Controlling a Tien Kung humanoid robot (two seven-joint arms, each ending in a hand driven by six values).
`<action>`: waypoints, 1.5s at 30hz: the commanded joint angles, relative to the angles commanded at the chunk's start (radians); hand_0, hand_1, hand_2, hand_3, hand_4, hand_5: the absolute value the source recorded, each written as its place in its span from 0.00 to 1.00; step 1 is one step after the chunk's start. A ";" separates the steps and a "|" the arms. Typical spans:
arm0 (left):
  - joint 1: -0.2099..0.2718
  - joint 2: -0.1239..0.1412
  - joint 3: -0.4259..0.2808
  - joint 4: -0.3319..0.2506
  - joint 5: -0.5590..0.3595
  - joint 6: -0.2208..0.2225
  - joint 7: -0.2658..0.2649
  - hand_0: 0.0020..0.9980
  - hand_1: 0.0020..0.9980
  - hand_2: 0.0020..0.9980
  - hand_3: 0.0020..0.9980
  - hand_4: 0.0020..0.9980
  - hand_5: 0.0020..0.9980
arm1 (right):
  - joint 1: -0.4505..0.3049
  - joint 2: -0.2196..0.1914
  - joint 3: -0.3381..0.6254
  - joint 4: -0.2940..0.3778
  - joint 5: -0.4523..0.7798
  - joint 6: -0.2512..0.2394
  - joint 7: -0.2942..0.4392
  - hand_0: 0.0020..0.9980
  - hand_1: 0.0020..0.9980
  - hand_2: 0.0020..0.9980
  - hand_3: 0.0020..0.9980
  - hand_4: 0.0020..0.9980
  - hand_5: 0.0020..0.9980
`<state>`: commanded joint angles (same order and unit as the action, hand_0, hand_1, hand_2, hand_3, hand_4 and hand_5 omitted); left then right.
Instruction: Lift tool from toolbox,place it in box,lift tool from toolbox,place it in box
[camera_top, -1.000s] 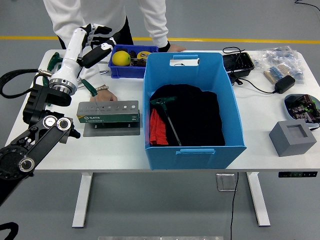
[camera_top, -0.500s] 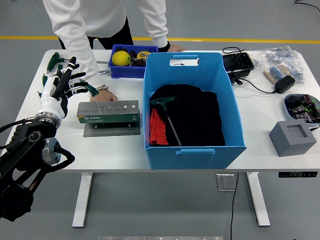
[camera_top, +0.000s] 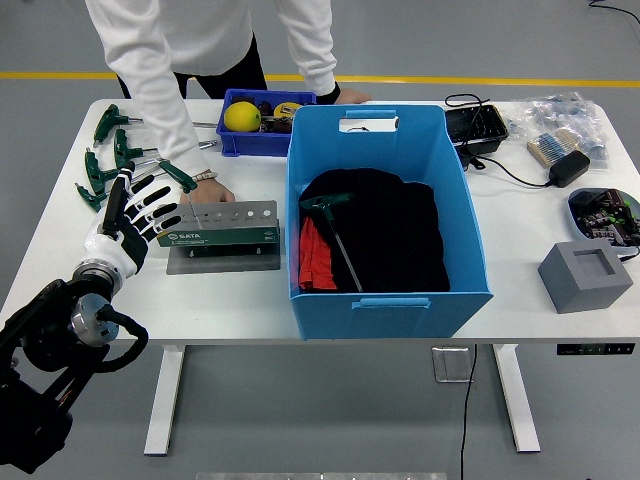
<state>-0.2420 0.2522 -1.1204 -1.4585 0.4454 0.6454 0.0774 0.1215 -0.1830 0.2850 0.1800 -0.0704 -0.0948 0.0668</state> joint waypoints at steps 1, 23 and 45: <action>-0.001 0.000 0.002 0.004 -0.004 0.000 0.001 0.36 0.42 0.56 0.74 0.72 0.75 | 0.000 0.000 -0.001 0.000 0.001 0.000 0.000 0.71 0.70 0.77 0.62 0.83 0.76; -0.052 -0.038 0.047 0.146 -0.276 -0.055 -0.051 0.36 0.44 0.58 0.84 0.76 0.85 | 0.003 0.001 -0.020 0.000 0.012 0.000 0.001 0.71 0.70 0.77 0.62 0.83 0.76; -0.152 -0.056 0.112 0.265 -0.320 -0.106 -0.078 0.37 0.47 0.60 0.85 0.77 0.88 | 0.000 0.002 -0.043 0.000 0.022 -0.001 0.000 0.71 0.70 0.76 0.61 0.83 0.77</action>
<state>-0.3938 0.1960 -1.0085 -1.1935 0.1256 0.5394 -0.0002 0.1220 -0.1807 0.2416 0.1800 -0.0484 -0.0959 0.0670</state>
